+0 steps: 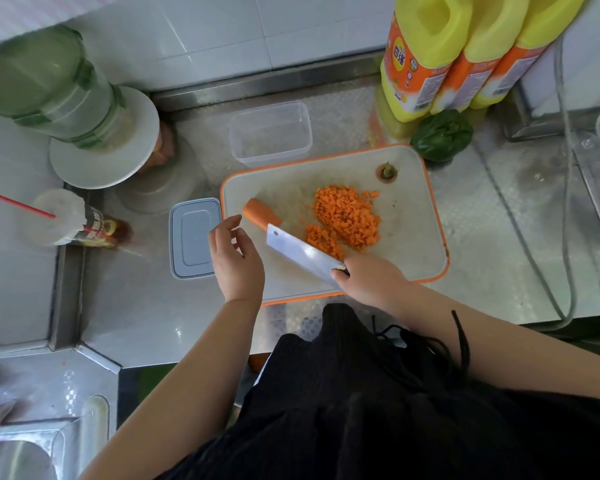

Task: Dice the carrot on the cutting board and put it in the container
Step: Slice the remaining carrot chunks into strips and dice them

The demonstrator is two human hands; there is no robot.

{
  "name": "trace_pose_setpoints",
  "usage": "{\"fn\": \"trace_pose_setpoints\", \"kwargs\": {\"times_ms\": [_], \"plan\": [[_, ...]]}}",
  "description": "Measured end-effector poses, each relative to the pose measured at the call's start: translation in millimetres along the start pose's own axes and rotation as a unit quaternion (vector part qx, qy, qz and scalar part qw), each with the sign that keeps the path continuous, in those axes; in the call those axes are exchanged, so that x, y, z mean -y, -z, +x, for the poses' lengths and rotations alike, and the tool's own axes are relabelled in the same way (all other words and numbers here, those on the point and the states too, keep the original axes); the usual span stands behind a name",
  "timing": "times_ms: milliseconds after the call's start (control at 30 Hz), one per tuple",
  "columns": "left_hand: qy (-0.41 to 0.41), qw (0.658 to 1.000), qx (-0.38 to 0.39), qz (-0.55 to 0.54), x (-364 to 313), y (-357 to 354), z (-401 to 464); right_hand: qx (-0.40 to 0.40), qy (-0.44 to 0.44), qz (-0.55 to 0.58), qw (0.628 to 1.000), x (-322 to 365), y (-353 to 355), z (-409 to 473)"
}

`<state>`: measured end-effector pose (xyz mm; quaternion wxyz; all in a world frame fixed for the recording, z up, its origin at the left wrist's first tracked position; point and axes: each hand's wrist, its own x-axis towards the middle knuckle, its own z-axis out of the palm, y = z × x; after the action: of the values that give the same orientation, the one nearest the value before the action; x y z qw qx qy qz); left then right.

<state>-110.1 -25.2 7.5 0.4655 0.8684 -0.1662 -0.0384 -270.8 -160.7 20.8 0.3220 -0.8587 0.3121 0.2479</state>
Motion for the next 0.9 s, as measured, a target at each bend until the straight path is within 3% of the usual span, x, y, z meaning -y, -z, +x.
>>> {"fn": "trace_pose_setpoints", "kwargs": {"times_ms": [400,900], "plan": [[0.021,0.999,0.047,0.006,10,-6,-13,-0.088,-0.110,0.060,0.988,-30,13,3],[0.040,0.993,0.101,0.041,6,-13,-24,-0.054,-0.075,0.099,0.991,-2,8,19]]}}
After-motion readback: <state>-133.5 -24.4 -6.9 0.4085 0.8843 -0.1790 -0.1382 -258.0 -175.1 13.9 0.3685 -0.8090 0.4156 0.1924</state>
